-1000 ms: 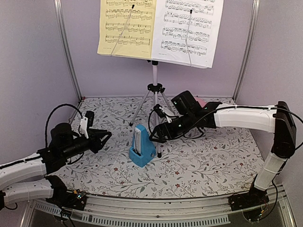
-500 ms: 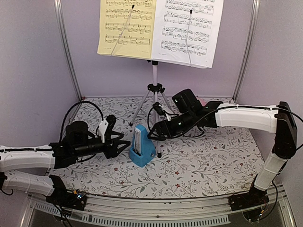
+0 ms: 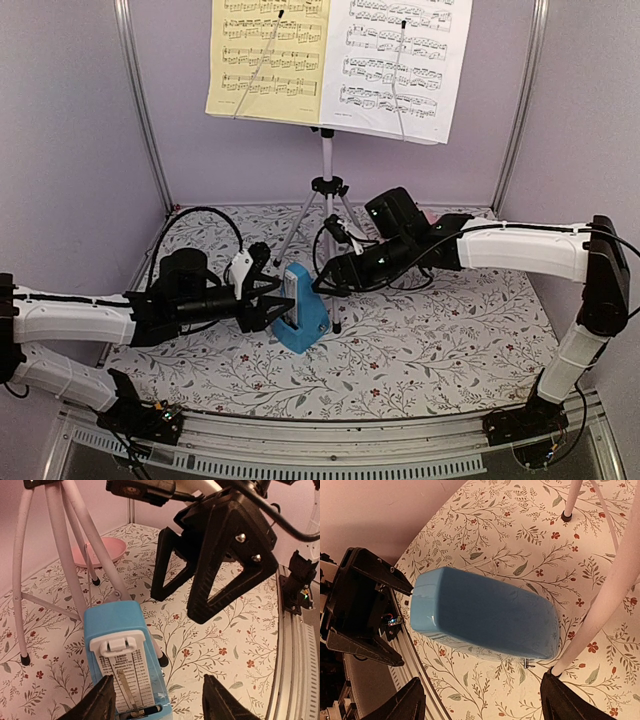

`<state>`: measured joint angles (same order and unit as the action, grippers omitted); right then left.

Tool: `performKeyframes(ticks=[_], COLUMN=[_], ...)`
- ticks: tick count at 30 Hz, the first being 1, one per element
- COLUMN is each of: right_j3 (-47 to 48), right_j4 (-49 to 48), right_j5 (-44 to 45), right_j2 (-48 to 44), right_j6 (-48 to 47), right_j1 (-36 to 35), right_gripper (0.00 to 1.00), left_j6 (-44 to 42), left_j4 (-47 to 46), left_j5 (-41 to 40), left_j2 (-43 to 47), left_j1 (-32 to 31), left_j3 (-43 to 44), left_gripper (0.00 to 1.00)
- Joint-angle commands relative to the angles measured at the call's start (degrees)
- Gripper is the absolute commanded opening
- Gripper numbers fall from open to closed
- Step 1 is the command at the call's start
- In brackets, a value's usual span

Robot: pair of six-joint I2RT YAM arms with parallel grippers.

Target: Set up the instrument practice props

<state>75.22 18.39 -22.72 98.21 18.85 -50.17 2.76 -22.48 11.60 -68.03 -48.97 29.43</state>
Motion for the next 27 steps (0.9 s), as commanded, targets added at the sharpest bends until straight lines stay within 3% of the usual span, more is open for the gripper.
performKeyframes(ticks=[1, 20, 27], right_j3=[-1.9, -6.7, -7.8], right_j4=[-0.6, -0.9, -0.3], right_j5=[1.2, 3.1, 4.5], right_j2=[-3.2, -7.2, -8.9], right_j6=[0.6, 3.3, 3.9], right_j1=[0.2, 0.2, 0.2], right_gripper=[0.81, 0.8, 0.81], left_j6=[-2.2, -3.0, -2.8], left_j4=[-1.7, -3.9, -5.0], left_j5=[1.2, 1.7, 1.1], left_j2=[-1.3, -6.1, -10.7], left_j1=[-1.3, -7.6, -15.3], left_j3=[1.5, 0.4, 3.5], left_gripper=[0.6, 0.56, 0.55])
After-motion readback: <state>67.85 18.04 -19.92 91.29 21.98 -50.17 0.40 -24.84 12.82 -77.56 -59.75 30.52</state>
